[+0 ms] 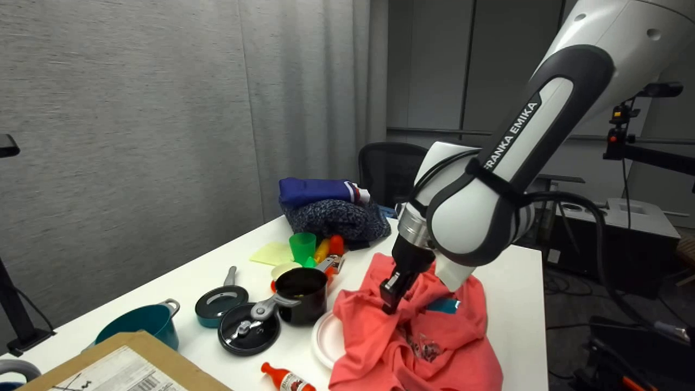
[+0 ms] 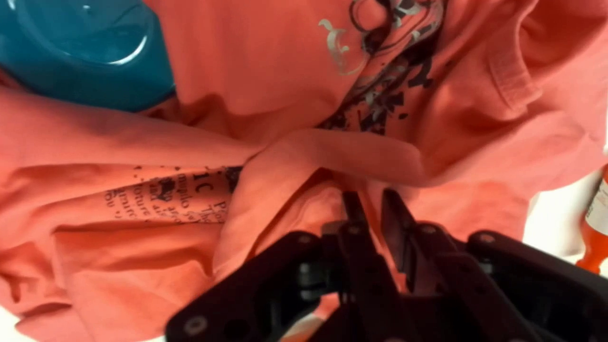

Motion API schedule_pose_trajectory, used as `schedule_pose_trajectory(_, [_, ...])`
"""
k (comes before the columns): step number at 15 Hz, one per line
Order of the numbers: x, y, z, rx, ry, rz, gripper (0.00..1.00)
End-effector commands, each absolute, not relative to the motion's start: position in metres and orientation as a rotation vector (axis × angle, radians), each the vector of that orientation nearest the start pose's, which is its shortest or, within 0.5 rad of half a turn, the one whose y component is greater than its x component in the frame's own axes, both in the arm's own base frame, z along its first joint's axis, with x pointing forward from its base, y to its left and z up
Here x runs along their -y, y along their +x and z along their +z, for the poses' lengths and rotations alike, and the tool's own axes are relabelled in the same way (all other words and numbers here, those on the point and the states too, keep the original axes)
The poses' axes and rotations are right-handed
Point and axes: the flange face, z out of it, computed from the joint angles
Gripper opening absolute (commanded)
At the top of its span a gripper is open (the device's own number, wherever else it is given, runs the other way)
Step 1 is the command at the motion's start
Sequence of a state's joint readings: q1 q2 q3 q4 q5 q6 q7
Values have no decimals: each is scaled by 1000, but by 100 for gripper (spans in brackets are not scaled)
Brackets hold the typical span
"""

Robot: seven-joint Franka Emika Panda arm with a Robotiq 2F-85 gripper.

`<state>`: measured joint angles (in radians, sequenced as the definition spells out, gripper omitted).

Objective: Move the pink shirt to the left

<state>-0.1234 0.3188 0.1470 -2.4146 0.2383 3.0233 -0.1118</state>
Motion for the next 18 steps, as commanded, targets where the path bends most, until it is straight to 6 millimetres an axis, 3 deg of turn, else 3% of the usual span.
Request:
schedule_pose_trajectory(1, [-8, 525, 193, -121, -2995, -447, 0])
schedule_pose_trajectory(4, [-23, 526, 174, -72, -3000, -388, 0])
schedule_pose_trajectory(7, [-42, 531, 167, -8, -2993, -396, 0])
schedule_pose_trajectory(15, [-142, 547, 196, 251, -2886, -601, 0])
schedule_pose_trajectory(17, [-155, 548, 201, 293, -2883, -610, 0])
schedule_pose_trajectory(18, [-152, 548, 202, 288, -2903, -603, 0])
